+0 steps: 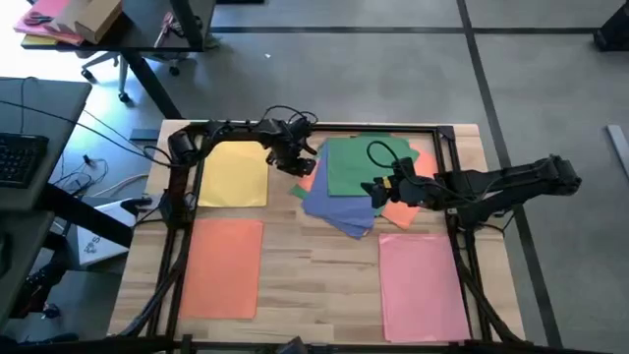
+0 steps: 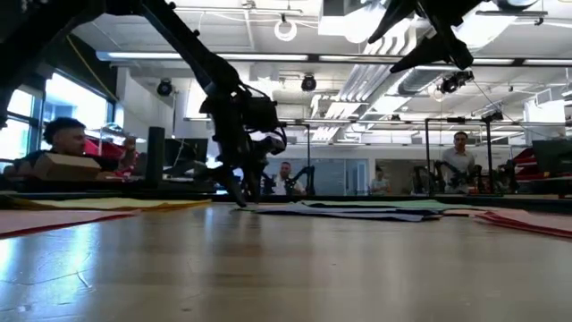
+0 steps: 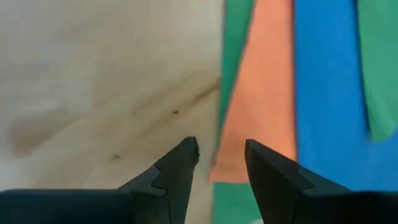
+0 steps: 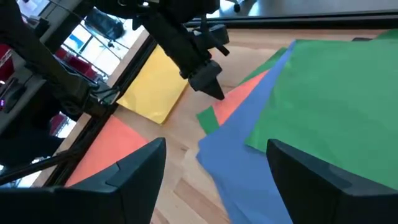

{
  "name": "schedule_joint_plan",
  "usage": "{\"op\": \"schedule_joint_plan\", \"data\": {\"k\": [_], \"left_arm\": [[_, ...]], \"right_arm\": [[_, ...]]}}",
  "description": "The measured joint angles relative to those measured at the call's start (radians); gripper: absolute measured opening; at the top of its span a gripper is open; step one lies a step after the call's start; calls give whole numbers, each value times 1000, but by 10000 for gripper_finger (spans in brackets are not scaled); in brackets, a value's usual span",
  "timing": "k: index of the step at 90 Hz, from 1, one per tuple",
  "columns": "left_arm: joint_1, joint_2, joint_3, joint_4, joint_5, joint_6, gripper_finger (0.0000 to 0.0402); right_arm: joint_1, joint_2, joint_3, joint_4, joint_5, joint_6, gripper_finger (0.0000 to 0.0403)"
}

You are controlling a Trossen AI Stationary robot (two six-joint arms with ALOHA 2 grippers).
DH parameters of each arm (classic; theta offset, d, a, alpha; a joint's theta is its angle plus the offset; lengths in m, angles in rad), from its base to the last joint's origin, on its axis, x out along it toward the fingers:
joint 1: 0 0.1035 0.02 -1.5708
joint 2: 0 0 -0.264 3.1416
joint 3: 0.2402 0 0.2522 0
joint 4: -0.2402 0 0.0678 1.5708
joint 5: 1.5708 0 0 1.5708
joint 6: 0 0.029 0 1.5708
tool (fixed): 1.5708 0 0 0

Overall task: Organize paper
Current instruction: Stack the orange paper on top of the other orange paper

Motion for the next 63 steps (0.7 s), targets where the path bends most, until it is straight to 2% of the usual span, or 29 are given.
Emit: {"op": "schedule_joint_plan", "data": {"k": [10, 28, 54, 63], "left_arm": [[-4, -5, 0, -3, 80, 0, 131], [-11, -9, 0, -4, 105, 0, 131], [-15, -62, 0, -7, 99, 7, 131], [-16, -65, 0, -17, 45, 24, 131]], "right_arm": [[0, 0, 0, 0, -1, -2, 264], [0, 0, 0, -1, -2, -3, 264], [0, 0, 0, -6, -3, -10, 264], [0, 0, 0, -6, -2, -11, 264]]}}
